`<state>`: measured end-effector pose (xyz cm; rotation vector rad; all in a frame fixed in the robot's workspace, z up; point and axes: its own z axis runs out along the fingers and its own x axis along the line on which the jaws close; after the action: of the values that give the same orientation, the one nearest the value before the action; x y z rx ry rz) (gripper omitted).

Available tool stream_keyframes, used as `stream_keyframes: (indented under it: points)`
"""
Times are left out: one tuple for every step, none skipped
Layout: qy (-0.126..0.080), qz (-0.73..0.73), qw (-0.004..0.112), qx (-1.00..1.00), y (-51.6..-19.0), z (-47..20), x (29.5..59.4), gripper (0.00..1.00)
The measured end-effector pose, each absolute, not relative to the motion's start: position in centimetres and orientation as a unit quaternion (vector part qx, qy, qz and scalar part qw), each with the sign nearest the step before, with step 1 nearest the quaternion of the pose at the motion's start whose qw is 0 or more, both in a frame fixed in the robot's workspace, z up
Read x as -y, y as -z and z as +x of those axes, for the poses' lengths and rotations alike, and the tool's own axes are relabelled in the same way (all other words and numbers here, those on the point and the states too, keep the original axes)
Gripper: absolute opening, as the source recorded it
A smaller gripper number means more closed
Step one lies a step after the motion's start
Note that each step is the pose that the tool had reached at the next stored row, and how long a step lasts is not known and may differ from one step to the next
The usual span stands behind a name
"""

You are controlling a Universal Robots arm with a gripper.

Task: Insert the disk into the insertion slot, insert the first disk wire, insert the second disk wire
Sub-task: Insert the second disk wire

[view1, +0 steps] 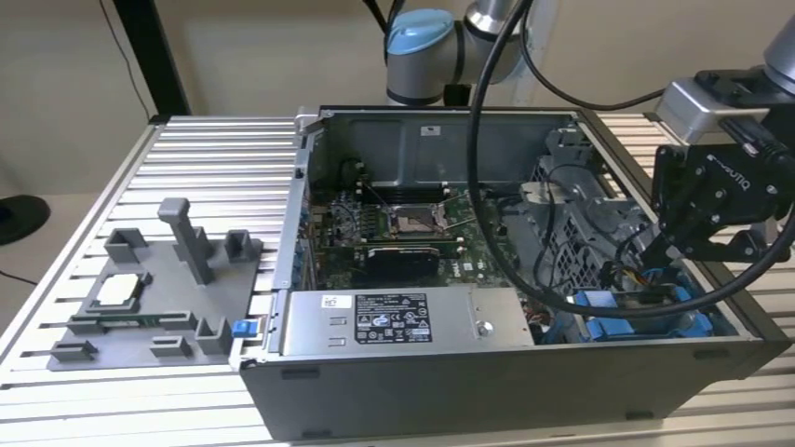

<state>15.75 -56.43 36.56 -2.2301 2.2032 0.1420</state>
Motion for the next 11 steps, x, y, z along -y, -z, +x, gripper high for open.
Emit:
stream_keyframes:
  points:
    - [-0.045, -0.711, 0.002, -0.702, -36.6, 15.8, 56.4, 0.0]
    - [-0.045, -0.711, 0.002, -0.702, -36.5, 15.9, 56.4, 0.0]
    - [-0.045, -0.711, 0.002, -0.702, -36.5, 16.0, 56.4, 0.0]
    - [-0.045, -0.711, 0.002, -0.702, -36.6, 16.2, 56.4, 0.0]
    - [-0.045, -0.711, 0.002, -0.702, -36.6, 16.5, 56.4, 0.0]
    - [-0.045, -0.711, 0.002, -0.702, -36.6, 16.8, 56.4, 1.0]
    - [-0.045, -0.711, 0.002, -0.702, -36.6, 17.1, 56.4, 1.0]
    - [-0.045, -0.711, 0.002, -0.702, -36.6, 17.5, 56.4, 1.0]
    - [-0.045, -0.711, 0.002, -0.702, -36.6, 17.8, 56.4, 1.0]
    - [-0.045, -0.711, 0.002, -0.702, -36.5, 18.2, 56.4, 1.0]
    - [-0.045, -0.711, 0.002, -0.702, -36.5, 18.5, 56.4, 1.0]
